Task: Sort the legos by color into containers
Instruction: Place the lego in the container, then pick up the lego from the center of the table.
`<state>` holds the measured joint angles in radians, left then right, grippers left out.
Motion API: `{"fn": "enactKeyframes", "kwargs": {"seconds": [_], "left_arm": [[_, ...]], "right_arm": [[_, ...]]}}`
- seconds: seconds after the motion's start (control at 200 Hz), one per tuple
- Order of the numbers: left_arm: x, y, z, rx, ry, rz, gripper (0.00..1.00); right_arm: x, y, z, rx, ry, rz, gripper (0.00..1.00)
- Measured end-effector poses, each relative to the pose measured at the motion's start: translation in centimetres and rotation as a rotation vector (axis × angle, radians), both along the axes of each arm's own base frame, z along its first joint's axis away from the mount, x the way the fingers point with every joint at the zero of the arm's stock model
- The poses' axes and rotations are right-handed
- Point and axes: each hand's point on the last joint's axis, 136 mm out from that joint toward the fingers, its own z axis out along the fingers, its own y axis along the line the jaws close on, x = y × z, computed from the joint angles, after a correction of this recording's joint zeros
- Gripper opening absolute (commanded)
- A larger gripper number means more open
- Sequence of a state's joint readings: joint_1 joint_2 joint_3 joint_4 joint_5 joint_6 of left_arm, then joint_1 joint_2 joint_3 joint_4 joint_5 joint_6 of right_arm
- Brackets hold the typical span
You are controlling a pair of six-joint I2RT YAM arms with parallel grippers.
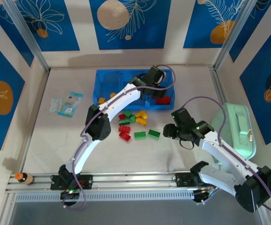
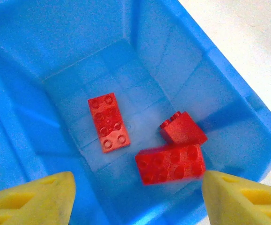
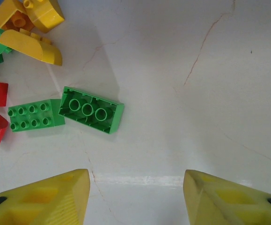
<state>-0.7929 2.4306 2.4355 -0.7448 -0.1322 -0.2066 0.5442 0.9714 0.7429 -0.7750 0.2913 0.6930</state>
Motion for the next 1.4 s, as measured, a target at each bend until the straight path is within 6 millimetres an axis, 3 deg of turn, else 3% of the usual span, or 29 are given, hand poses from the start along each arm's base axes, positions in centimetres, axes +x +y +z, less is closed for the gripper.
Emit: {"fn": "enactKeyframes", "kwargs": {"seconds": [0.065, 0.175, 0.315, 0.395, 0.485, 0.655, 0.75, 0.865, 1.041, 1.306, 1.401], "left_arm": [[-1.1, 0.8, 1.4, 0.006, -0.009, -0.006, 0.72], [-4.3, 3.3, 5.8, -0.032, -0.046, -0.014, 0.75], [-9.3, 8.7, 12.4, -0.148, -0.155, 0.000, 0.76], [-11.8, 11.8, 13.8, -0.202, -0.196, 0.028, 0.76], [-14.1, 15.0, 11.9, -0.211, -0.188, 0.069, 0.76], [-18.7, 20.6, 2.4, -0.110, -0.046, 0.154, 0.76], [-21.5, 23.5, -0.6, -0.103, 0.008, 0.194, 0.76], [-23.6, 25.5, -1.0, -0.176, 0.009, 0.228, 0.75], [-25.3, 26.8, -1.6, -0.254, 0.026, 0.265, 0.74], [-26.2, 27.6, -3.2, -0.245, 0.071, 0.290, 0.73], [-26.2, 27.6, -3.2, -0.247, 0.070, 0.291, 0.73]], "right_arm": [[0.0, 0.0, 0.0, -0.001, 0.000, 0.003, 0.58], [-0.2, 0.3, -0.1, -0.007, 0.006, 0.021, 0.62], [-0.5, 1.3, -0.9, -0.031, 0.031, 0.088, 0.69], [-0.6, 2.3, -1.1, -0.053, 0.046, 0.150, 0.74], [0.0, 3.5, -1.1, -0.075, 0.058, 0.200, 0.78], [1.8, 4.9, -2.3, -0.136, 0.113, 0.253, 0.78], [2.3, 5.4, -3.8, -0.179, 0.158, 0.293, 0.78], [2.5, 5.7, -5.5, -0.221, 0.209, 0.340, 0.78], [2.9, 6.4, -7.1, -0.257, 0.247, 0.391, 0.78], [4.3, 7.5, -9.2, -0.292, 0.279, 0.447, 0.72], [4.3, 7.9, -9.3, -0.292, 0.280, 0.462, 0.64]]}}
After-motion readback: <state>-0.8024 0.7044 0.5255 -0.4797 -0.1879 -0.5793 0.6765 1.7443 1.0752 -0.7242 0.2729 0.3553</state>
